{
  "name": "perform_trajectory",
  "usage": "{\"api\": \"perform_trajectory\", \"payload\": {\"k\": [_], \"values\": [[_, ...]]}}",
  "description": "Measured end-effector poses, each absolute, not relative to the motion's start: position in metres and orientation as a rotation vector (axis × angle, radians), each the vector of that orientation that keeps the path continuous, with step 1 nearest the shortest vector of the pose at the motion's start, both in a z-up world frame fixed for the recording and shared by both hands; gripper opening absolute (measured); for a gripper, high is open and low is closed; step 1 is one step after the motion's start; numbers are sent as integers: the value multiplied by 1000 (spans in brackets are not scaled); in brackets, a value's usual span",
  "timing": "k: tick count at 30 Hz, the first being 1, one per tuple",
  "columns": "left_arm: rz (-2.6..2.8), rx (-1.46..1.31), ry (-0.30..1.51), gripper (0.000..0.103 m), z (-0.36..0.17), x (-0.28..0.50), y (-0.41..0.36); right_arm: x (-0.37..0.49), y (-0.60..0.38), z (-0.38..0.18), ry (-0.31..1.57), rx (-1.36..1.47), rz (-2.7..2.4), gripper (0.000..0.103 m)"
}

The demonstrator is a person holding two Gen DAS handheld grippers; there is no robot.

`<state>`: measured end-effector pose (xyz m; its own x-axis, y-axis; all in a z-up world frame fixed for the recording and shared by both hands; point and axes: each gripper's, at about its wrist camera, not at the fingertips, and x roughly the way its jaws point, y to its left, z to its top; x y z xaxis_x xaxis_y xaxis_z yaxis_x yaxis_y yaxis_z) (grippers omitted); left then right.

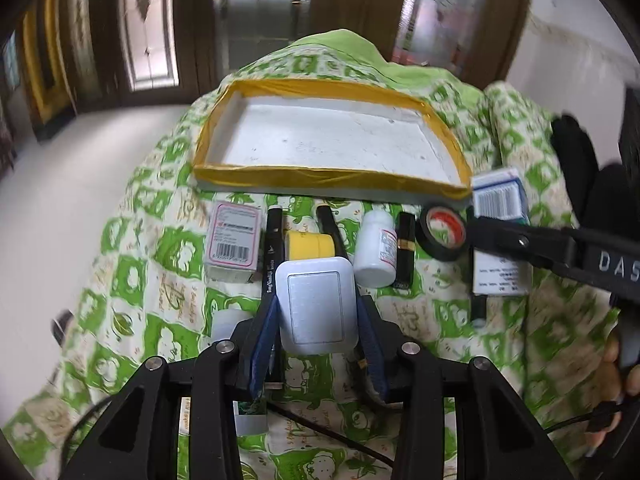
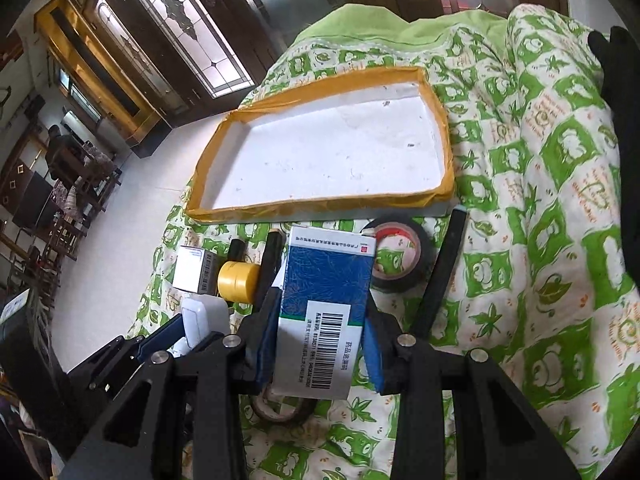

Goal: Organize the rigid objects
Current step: 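Carry the charger with the left tool while the right tool carries the box into the tray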

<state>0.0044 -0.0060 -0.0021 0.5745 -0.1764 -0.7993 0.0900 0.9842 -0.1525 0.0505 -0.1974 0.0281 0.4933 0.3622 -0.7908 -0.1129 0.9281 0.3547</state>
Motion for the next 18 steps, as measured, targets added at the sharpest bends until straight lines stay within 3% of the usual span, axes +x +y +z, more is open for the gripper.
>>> {"api": "perform_trajectory", "payload": {"k": [18], "values": [[-226,-297,940,43,38,60,16,88,-219,46,972,258,277,36]]}}
